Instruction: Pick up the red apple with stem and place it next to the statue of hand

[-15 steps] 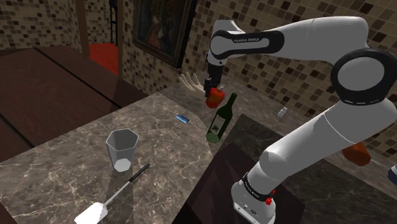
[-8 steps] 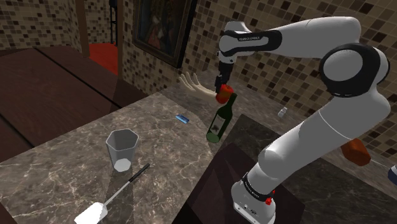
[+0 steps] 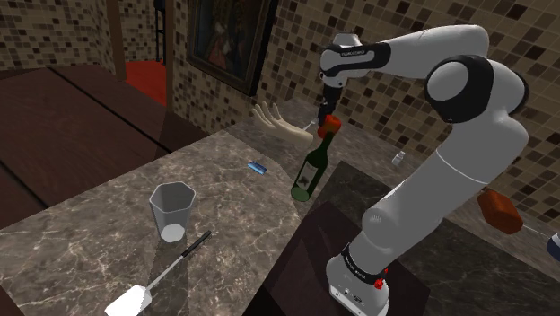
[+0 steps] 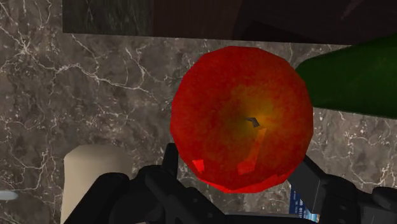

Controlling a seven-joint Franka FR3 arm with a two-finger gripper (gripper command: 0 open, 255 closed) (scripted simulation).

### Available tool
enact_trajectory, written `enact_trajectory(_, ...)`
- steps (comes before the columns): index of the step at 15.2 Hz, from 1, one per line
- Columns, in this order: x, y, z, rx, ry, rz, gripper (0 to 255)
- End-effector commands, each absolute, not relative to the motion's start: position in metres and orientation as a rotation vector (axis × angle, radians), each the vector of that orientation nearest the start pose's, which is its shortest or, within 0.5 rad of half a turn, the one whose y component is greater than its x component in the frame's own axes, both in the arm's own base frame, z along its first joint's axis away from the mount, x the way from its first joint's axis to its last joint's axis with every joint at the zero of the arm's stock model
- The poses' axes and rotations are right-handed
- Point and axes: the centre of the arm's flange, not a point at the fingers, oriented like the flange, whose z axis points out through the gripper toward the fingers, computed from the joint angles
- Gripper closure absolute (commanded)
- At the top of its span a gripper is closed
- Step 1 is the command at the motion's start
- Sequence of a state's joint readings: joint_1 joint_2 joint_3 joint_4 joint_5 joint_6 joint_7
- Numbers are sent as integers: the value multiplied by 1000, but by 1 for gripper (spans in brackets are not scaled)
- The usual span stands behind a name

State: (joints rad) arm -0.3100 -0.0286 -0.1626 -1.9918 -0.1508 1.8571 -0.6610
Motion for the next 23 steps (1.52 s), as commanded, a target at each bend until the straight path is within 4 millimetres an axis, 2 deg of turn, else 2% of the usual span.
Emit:
enact_trajectory(1, 471, -281, 463, -3167, -383, 261, 255)
enact_trajectory(5, 473, -333, 463, -3167, -383, 261, 255)
enact_trajectory(6, 473, -337, 463, -3167, -383, 261, 255)
enact_trajectory(23, 473, -337, 373, -3167, -383, 261, 255)
